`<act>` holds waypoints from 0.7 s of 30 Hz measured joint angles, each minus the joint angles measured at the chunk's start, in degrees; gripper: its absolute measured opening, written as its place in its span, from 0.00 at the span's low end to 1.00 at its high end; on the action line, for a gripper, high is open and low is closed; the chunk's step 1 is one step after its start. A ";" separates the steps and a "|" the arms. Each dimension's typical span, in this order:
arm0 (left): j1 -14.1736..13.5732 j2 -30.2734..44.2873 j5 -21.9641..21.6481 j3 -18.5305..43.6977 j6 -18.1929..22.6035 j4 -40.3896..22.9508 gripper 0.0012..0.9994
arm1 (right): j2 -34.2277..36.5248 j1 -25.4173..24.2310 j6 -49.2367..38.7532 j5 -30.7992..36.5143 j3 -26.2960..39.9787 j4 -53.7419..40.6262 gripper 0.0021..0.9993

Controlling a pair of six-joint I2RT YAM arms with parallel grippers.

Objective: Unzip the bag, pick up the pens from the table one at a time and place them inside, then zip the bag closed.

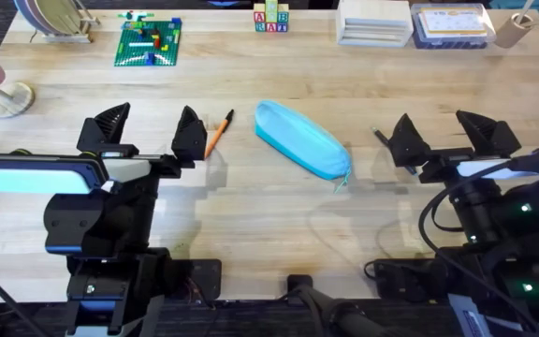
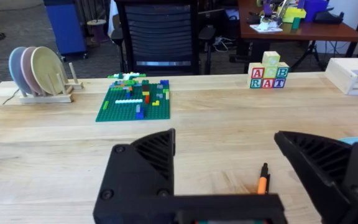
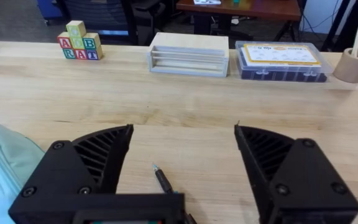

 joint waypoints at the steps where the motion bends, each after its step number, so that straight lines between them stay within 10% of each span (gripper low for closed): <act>1: 0.00 0.00 0.00 0.00 0.00 0.00 1.00 | 0.00 0.00 0.00 0.00 0.00 0.00 1.00; 21: 0.00 0.00 0.00 0.00 0.01 0.08 1.00 | 0.00 0.00 0.00 -0.04 -0.09 1.96 1.00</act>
